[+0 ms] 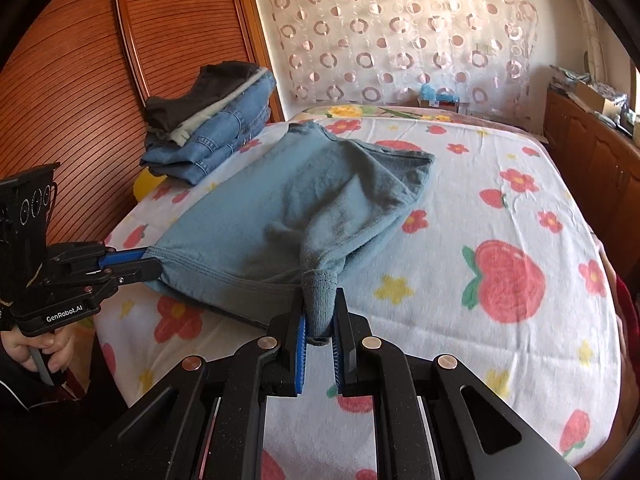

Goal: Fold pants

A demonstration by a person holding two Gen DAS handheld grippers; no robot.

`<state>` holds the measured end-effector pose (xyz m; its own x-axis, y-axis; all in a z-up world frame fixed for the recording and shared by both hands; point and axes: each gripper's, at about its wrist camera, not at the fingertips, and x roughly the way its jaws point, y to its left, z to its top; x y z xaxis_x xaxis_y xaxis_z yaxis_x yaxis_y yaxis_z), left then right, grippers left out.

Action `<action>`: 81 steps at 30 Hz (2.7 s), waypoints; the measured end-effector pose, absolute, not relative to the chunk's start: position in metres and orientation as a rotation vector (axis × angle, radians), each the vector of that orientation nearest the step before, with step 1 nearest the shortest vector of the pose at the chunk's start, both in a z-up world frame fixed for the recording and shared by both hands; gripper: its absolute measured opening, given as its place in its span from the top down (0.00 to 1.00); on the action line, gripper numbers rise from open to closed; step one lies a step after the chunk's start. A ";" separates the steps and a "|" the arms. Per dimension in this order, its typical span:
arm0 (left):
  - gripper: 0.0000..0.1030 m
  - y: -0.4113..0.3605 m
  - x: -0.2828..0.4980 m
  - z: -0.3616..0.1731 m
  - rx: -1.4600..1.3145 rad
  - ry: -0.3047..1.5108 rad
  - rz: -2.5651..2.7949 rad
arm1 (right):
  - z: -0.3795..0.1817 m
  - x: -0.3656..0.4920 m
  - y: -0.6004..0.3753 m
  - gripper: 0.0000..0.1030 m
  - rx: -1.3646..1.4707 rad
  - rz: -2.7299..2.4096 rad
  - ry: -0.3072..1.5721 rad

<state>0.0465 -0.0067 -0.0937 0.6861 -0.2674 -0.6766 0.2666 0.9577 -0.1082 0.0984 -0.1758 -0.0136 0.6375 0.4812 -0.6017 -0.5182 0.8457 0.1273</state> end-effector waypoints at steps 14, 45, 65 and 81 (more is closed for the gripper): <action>0.52 -0.003 0.063 -0.101 -0.024 0.767 -0.262 | -0.022 0.103 -0.175 0.89 -0.053 0.555 0.700; 0.86 0.002 0.057 -0.106 -0.084 0.764 -0.318 | -0.029 0.112 -0.177 0.82 -0.050 0.577 0.761; 0.87 -0.004 0.034 -0.043 -0.075 0.596 -0.373 | 0.018 0.071 -0.204 0.88 -0.020 0.612 0.604; 0.87 -0.010 0.022 -0.014 -0.046 0.525 -0.406 | 0.039 0.049 -0.218 0.88 -0.029 0.615 0.545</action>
